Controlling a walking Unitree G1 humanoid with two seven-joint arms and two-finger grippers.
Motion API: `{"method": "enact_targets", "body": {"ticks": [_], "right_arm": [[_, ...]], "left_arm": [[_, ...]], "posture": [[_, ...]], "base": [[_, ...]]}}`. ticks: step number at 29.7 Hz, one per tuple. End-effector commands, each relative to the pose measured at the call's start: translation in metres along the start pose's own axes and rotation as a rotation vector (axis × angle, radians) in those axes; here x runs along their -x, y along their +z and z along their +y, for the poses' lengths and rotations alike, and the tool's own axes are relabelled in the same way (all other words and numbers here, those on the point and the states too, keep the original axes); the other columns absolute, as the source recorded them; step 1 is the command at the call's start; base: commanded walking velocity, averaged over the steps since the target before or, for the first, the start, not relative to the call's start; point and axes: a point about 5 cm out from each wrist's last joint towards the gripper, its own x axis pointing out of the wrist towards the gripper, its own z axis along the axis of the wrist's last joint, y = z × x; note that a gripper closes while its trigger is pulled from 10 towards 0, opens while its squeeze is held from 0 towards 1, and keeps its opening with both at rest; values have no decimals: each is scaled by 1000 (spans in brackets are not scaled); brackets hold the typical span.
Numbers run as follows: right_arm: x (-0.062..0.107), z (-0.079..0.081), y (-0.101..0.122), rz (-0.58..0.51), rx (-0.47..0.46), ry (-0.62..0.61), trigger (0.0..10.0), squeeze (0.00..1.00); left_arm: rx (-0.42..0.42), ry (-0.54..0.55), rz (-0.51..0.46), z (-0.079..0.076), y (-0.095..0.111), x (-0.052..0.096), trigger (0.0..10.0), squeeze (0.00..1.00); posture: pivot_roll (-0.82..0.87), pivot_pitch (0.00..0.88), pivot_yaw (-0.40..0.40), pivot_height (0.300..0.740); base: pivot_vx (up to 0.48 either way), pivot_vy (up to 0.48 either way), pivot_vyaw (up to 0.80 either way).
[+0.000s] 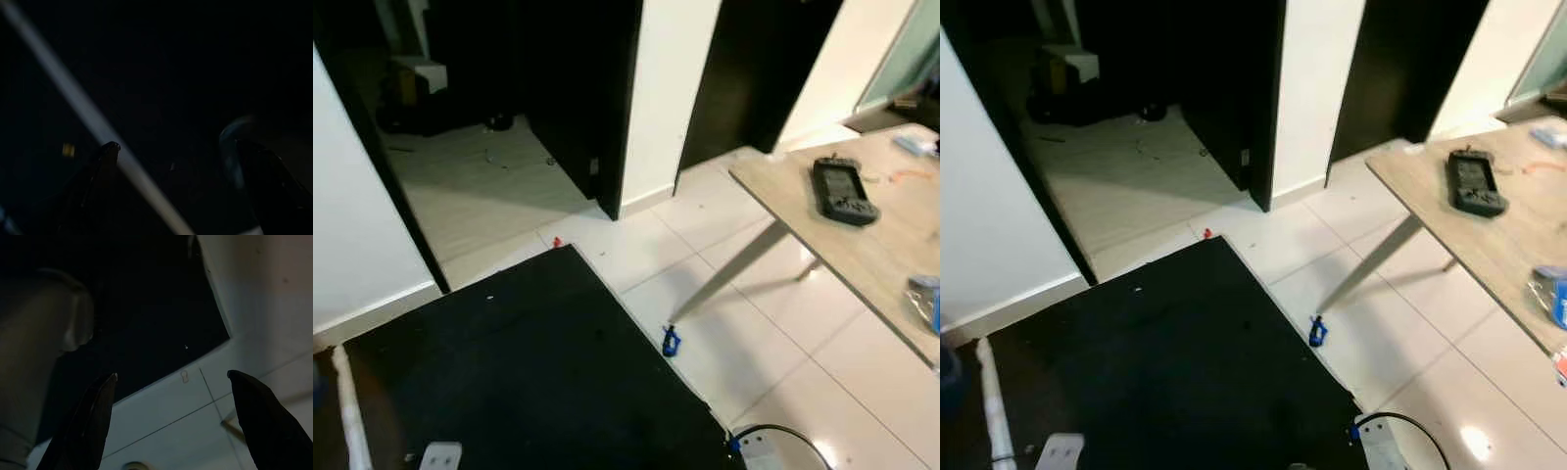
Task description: Picking trash to rubbish bin
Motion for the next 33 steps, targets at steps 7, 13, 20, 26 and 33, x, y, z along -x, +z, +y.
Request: {"method": "enact_targets", "body": {"ticks": [7, 13, 20, 26, 33], "right_arm": [[0, 1, -4, 12, 3, 2, 10000, 0], [0, 1, -5, 13, 6, 0, 10000, 0], [0, 0, -3, 1, -8, -6, 10000, 0], [0, -3, 13, -51, -46, -21, 10000, 0], [1, -10, 52, -190, -66, -36, 10000, 0]], "left_arm": [[-12, -33, 23, -29, 0, -4, 10000, 0], [-20, -49, 24, -40, 2, -5, 10000, 0], [-49, -67, 22, -42, 4, -5, 10000, 0], [-55, -69, 24, -40, 3, -5, 10000, 0], [-70, -72, 29, -39, 4, -5, 10000, 0]], "posture": [[16, 61, -13, 740], [9, 57, -5, 740], [7, 54, -7, 740], [7, 54, -7, 740], [-1, 57, 2, 740]], "base": [[0, 0, -788], [0, 0, -788], [0, 0, -788], [0, 0, -788], [0, 0, -788]]}}
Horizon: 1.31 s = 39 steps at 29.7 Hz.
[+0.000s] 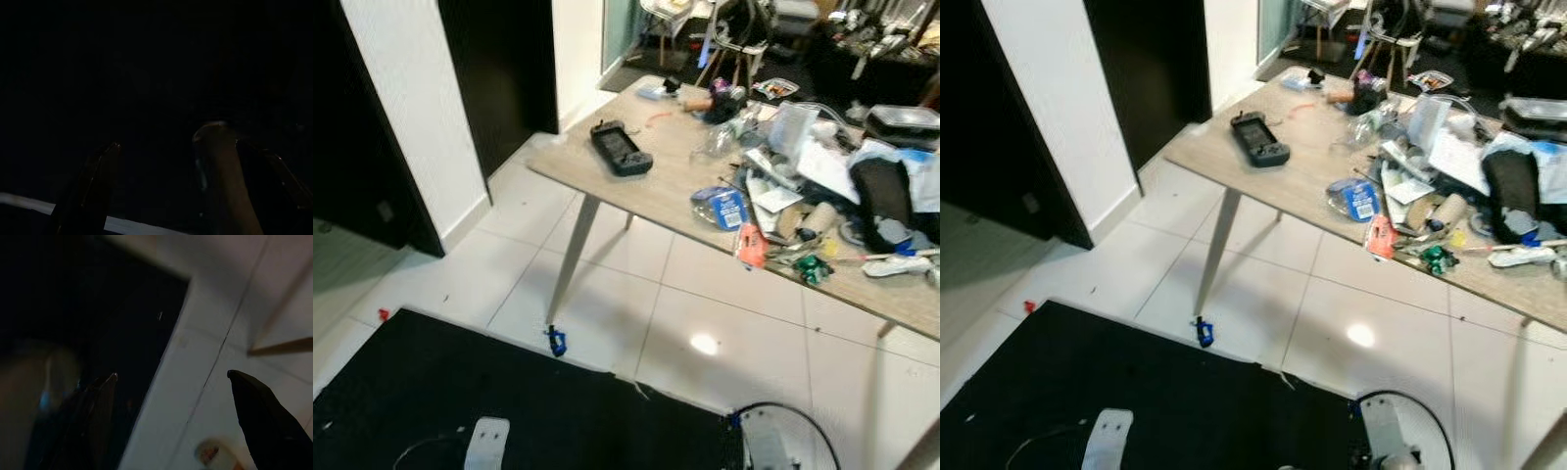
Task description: Picking trash to rubbish bin
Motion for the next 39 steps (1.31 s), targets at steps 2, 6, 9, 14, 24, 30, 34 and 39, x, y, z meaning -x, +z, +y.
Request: {"method": "enact_targets", "body": {"ticks": [2, 6, 9, 14, 24, 30, 34, 39], "right_arm": [[-2, 3, 19, -78, -33, 29, 10000, 0], [-2, 6, 55, -213, -58, 88, 10000, 0], [1, 17, 91, -348, -75, 217, 10000, 0], [12, 33, 134, -516, -176, 449, 10000, 0], [60, 54, 211, -907, -196, 899, 10000, 0], [84, 26, 256, -1111, -286, 822, 10000, 0], [93, 5, 273, -1186, -252, 691, 10000, 0], [99, -4, 278, -1213, -221, 627, 10000, 0]], "left_arm": [[-13, -4, 25, 0, -5, 1, 10000, 0], [-11, -3, 25, 0, -5, 0, 10000, 0], [-8, -1, 23, 0, -4, 0, 10000, 0], [-11, -1, 21, 1, -3, 0, 10000, 0], [-4, -3, 15, 0, -2, 0, 10000, 0], [7, -5, 9, 0, -2, 0, 10000, 0], [6, -6, 9, -1, -2, 0, 10000, 0], [6, -12, 9, -2, -1, 0, 10000, 0]], "posture": [[-1, 57, 2, 740], [-1, 57, 2, 740], [-7, 62, 3, 740], [-10, 61, 6, 740], [-10, 63, 8, 740], [-10, 63, 8, 740], [-17, 64, 8, 740], [-17, 64, 8, 740]], "base": [[0, 0, -794], [0, 0, -794], [0, 0, -800], [0, 0, -800], [0, 0, -800], [0, 0, -800], [0, 0, -400], [0, 0, 0]]}}
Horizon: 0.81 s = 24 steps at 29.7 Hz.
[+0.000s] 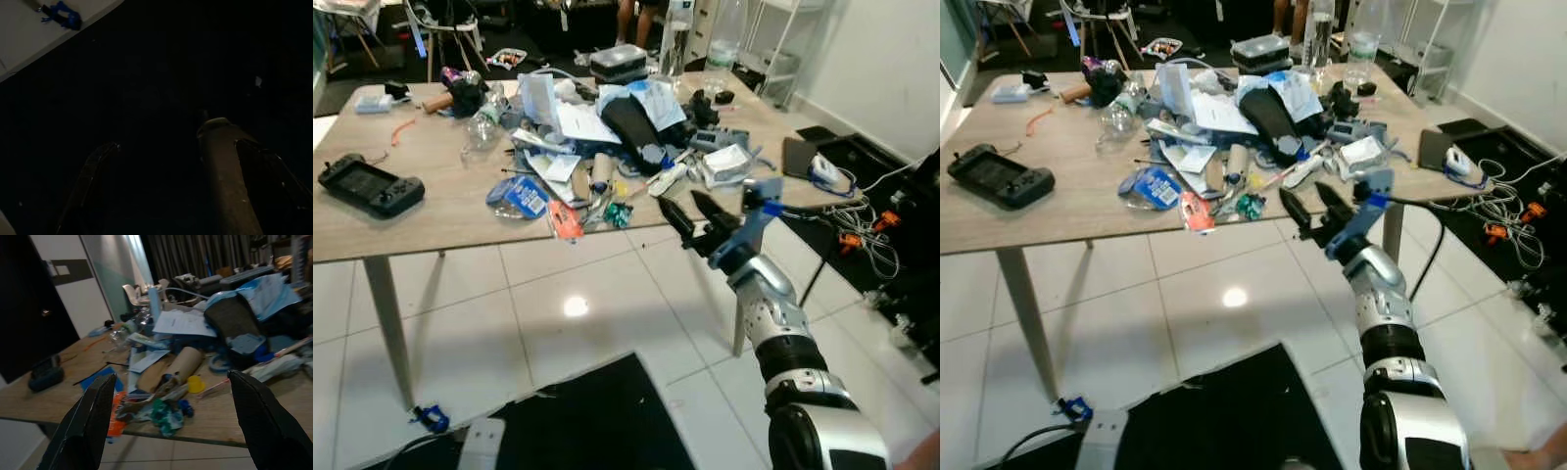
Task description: Picking trash to rubbish bin
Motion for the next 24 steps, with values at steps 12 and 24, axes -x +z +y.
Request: {"method": "enact_targets", "body": {"ticks": [12, 24], "right_arm": [[-3, -1, 12, 12, 116, -39, 10000, 0], [-2, 4, 3, 61, 157, -30, 10000, 0]], "left_arm": [[9, -8, 31, -3, -8, 1, 10000, 0], [5, -12, 31, -3, -9, 1, 10000, 0]], "posture": [[-22, 64, 6, 740], [-28, 68, 9, 740]], "base": [[106, 0, 0], [259, 0, 0]]}}
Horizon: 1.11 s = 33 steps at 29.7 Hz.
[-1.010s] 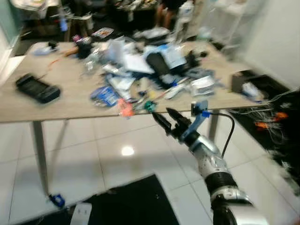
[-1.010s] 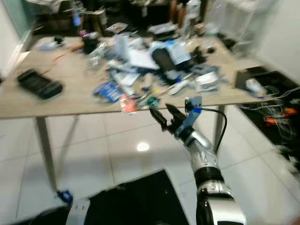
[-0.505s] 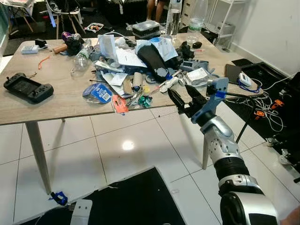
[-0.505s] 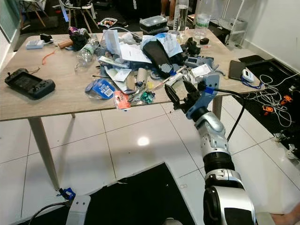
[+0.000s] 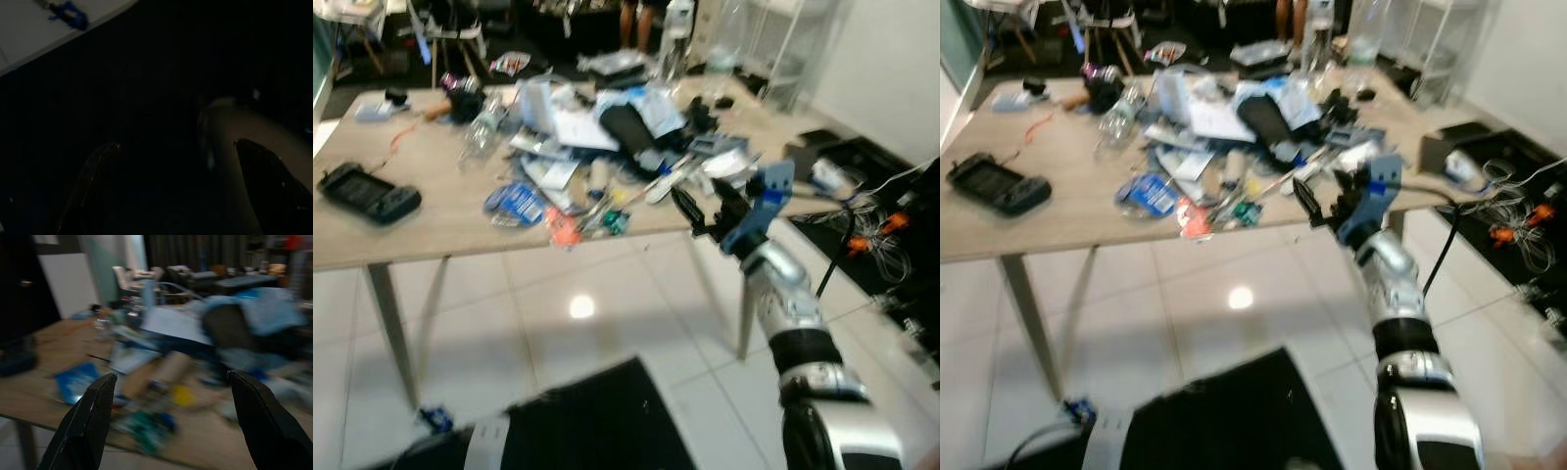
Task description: Picking trash to rubbish bin
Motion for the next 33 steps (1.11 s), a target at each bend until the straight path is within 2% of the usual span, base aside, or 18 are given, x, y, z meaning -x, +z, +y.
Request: {"method": "enact_targets", "body": {"ticks": [1, 16, 19, 26, 33], "right_arm": [[0, 3, 0, 3, 14, 13, 10000, 0], [3, 4, -5, 30, 48, -4, 10000, 0], [5, -4, -6, 67, 101, -50, 10000, 0], [10, -20, -5, 99, 128, -168, 10000, 0], [12, -23, -8, 117, 131, -186, 10000, 0]], "left_arm": [[-4, -2, 22, 1, -5, 1, 10000, 0], [-17, -7, 29, 1, -8, 1, 10000, 0], [-18, -9, 31, 1, -8, 1, 10000, 0], [-24, -13, 33, 2, -9, 1, 10000, 0], [-33, -16, 33, 3, -9, 1, 10000, 0]], "posture": [[-28, 68, 9, 740], [-29, 82, 11, 740], [-29, 82, 11, 740], [-32, 89, 14, 740], [-31, 90, 16, 740]], "base": [[270, 0, 0], [274, 0, 0], [369, 0, 0], [352, 0, 0], [321, 0, 0]]}}
